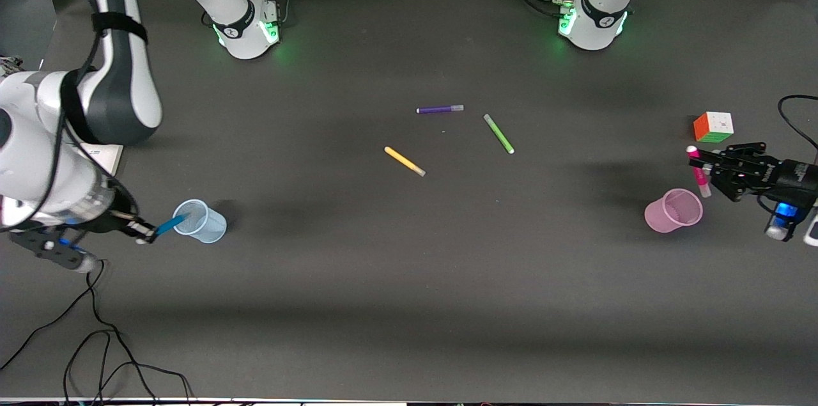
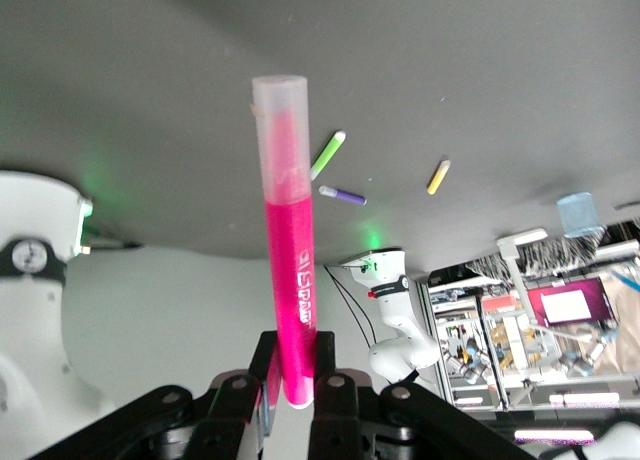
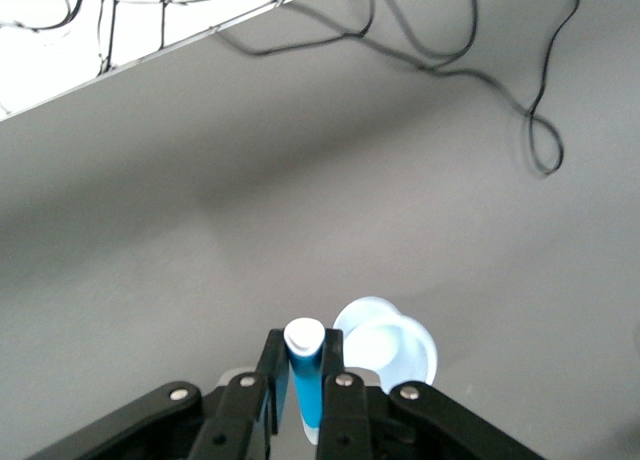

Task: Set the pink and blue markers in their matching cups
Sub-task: 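Lift the blue marker toward the blue cup while the left gripper carries pink, then lower the blue marker into the blue cup while the left gripper drops pink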

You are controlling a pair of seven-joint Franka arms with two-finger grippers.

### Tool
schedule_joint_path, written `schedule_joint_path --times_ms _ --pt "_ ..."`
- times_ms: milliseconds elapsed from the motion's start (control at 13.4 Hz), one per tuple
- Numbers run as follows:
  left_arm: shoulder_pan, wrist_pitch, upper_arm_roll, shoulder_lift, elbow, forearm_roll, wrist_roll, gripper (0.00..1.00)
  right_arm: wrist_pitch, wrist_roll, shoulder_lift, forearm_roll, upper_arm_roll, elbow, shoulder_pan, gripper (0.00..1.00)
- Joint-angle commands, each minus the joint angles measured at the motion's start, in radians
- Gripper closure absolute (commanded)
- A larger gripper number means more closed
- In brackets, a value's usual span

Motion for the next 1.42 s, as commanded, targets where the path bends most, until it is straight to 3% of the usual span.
schedule_joint_path --times_ms 0,448,672,746,821,970,1045,1119,1269,1343 --pt "0.015 0.068 -0.012 0.081 0.024 -0.018 0.138 1.0 0.206 -0.067 -0.113 -0.029 -0.027 -0.233 0.019 1.0" --pt "0.05 0.144 -0.007 0.167 0.016 -0.009 0.29 1.0 0.533 -0.158 -0.123 -0.029 -0.055 -0.476 0.024 1.0" --pt "0.05 0.157 -0.005 0.184 0.013 -0.006 0.295 1.0 0.61 -0.158 -0.103 -0.029 -0.053 -0.505 0.027 1.0" --pt "0.05 0.157 -0.005 0.184 0.013 -0.003 0.301 0.93 0.613 -0.16 -0.092 -0.029 -0.052 -0.504 0.027 1.0" --pt "0.05 0.163 -0.005 0.185 0.013 0.007 0.302 0.9 0.633 -0.16 -0.078 -0.031 -0.05 -0.504 0.027 0.72" --pt "0.05 0.163 -0.005 0.184 0.014 0.016 0.307 0.9 0.635 -0.16 -0.064 -0.031 -0.044 -0.504 0.035 0.01" --pt "0.05 0.163 -0.005 0.185 0.013 0.017 0.307 0.76 0.629 -0.152 -0.06 -0.03 -0.046 -0.504 0.071 0.0" --pt "0.05 0.163 -0.005 0.185 0.013 0.017 0.307 0.44 0.626 -0.15 -0.057 -0.029 -0.047 -0.502 0.081 0.0" --pt "0.05 0.163 -0.005 0.184 0.013 0.031 0.309 0.01 0.594 -0.153 -0.069 -0.029 -0.05 -0.492 0.081 0.0" --pt "0.05 0.161 -0.005 0.179 0.013 0.037 0.309 0.0 0.548 -0.156 -0.073 -0.029 -0.052 -0.472 0.079 0.0"
